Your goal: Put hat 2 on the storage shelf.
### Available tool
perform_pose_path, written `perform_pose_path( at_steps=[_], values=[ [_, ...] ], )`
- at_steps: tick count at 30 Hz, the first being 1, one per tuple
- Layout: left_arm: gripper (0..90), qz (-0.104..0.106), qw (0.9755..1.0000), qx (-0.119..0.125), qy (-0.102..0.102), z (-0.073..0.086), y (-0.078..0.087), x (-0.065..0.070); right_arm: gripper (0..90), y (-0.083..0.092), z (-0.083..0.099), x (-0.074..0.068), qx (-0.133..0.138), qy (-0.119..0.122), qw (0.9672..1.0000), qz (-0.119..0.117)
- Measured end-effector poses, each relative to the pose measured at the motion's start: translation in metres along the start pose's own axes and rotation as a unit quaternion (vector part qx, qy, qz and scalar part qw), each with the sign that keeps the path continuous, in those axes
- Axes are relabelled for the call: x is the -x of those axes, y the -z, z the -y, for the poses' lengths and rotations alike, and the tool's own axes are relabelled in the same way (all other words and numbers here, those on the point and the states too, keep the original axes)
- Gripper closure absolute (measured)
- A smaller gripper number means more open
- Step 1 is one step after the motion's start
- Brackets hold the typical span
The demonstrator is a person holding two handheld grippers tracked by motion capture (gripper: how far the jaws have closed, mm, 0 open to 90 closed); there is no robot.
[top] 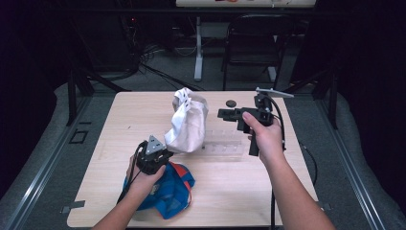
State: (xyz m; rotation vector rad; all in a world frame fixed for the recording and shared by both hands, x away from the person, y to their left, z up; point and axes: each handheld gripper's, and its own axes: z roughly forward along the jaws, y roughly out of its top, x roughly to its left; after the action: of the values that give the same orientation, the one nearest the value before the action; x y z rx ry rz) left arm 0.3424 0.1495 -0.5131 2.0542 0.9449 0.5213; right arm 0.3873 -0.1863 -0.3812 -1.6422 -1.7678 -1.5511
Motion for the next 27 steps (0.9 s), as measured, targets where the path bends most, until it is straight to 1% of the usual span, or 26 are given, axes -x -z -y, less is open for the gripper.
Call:
perform_pose_path(
  at_steps=[1, 2, 4, 5, 6, 8, 9, 10, 12, 13, 14, 15, 16, 17, 18, 19, 20, 21, 22, 23, 24, 25, 26, 27],
  values=[
    [84.2, 0.0, 1.0, -0.005, -0.002, 0.0, -0.001, 0.0, 57.6, 0.002, 0.004, 0.004, 0.0, 0.004, 1.0, 0.005],
    [84.2, 0.0, 1.0, -0.009, -0.003, 0.001, -0.003, 0.001, 57.6, 0.005, 0.008, 0.007, 0.0, 0.01, 0.9998, 0.015],
    [84.2, 0.0, 1.0, -0.006, -0.001, 0.003, -0.005, 0.001, 57.6, 0.008, 0.018, 0.013, -0.004, 0.026, 0.9991, 0.035],
    [84.1, 0.0, 1.0, -0.006, -0.001, 0.003, -0.005, 0.001, 57.6, 0.008, 0.018, 0.013, -0.004, 0.026, 0.9991, 0.035],
    [84.0, -0.001, 1.0, -0.005, -0.001, 0.003, -0.005, 0.001, 57.6, 0.011, 0.028, 0.018, -0.002, 0.037, 0.9981, 0.049],
    [83.6, -0.002, 1.0, -0.003, -0.003, 0.003, -0.005, 0.001, 57.6, 0.013, 0.038, 0.023, -0.002, 0.055, 0.9963, 0.066],
    [83.3, -0.002, 1.0, -0.003, -0.003, 0.003, -0.005, 0.001, 57.6, 0.013, 0.038, 0.023, -0.002, 0.055, 0.9963, 0.066],
    [82.6, -0.006, 1.0, -0.005, -0.003, 0.003, -0.004, 0.001, 57.6, 0.013, 0.048, 0.028, -0.005, 0.064, 0.9951, 0.076],
    [80.6, -0.008, 1.0, -0.001, -0.003, 0.004, -0.003, 0.001, 57.7, 0.011, 0.057, 0.034, -0.009, 0.068, 0.9941, 0.084],
    [79.3, -0.008, 1.0, -0.001, -0.003, 0.004, -0.003, 0.001, 57.7, 0.011, 0.057, 0.034, -0.009, 0.068, 0.9941, 0.084],
    [77.5, -0.008, 1.0, 0.001, -0.002, 0.004, -0.002, 0.001, 57.7, 0.01, 0.065, 0.039, -0.01, 0.073, 0.9928, 0.095],
    [75.6, -0.002, 1.0, 0.009, -0.002, 0.005, 0.004, 0.001, 57.7, 0.009, 0.068, 0.041, -0.009, 0.074, 0.9923, 0.099],
    [73.6, -0.002, 1.0, 0.009, -0.002, 0.005, 0.004, 0.001, 57.7, 0.009, 0.071, 0.044, -0.011, 0.079, 0.9915, 0.103],
    [70.8, 0.002, 0.9998, 0.017, -0.005, 0.006, 0.011, 0.001, 57.7, 0.009, 0.075, 0.046, -0.011, 0.081, 0.9911, 0.105],
    [68.2, 0.003, 0.9997, 0.022, -0.003, 0.008, 0.015, 0.001, 57.7, 0.008, 0.078, 0.047, -0.009, 0.082, 0.9906, 0.109],
    [65.9, 0.004, 0.9997, 0.023, -0.002, 0.01, 0.019, 0.0, 57.7, 0.008, 0.082, 0.049, -0.013, 0.087, 0.9897, 0.113],
    [64.9, 0.005, 0.9996, 0.028, 0.003, 0.013, 0.023, -0.002, 57.7, 0.008, 0.085, 0.051, -0.013, 0.091, 0.9888, 0.118],
    [64.1, 0.005, 0.9996, 0.028, 0.003, 0.013, 0.023, -0.002, 57.7, 0.008, 0.085, 0.051, -0.013, 0.091, 0.9888, 0.118],
    [62.9, 0.005, 0.9994, 0.032, 0.013, 0.019, 0.031, -0.006, 57.7, 0.009, 0.091, 0.055, -0.012, 0.091, 0.9884, 0.121],
    [62.4, 0.0, 0.9993, 0.032, 0.017, 0.022, 0.036, -0.009, 57.7, 0.009, 0.095, 0.057, -0.013, 0.092, 0.9881, 0.122],
    [61.7, -0.002, 0.9991, 0.035, 0.023, 0.025, 0.04, -0.012, 57.7, 0.01, 0.098, 0.059, -0.016, 0.095, 0.9873, 0.126],
    [61.4, -0.002, 0.9991, 0.035, 0.023, 0.025, 0.04, -0.012, 57.7, 0.01, 0.098, 0.059, -0.016, 0.095, 0.9873, 0.126],
    [61.3, -0.012, 0.9989, 0.034, 0.03, 0.032, 0.049, -0.02, 57.8, 0.009, 0.105, 0.063, -0.013, 0.097, 0.9863, 0.133],
    [61.1, -0.016, 0.9988, 0.031, 0.035, 0.036, 0.053, -0.024, 57.8, 0.009, 0.108, 0.065, -0.016, 0.099, 0.9858, 0.135]
  ],
)
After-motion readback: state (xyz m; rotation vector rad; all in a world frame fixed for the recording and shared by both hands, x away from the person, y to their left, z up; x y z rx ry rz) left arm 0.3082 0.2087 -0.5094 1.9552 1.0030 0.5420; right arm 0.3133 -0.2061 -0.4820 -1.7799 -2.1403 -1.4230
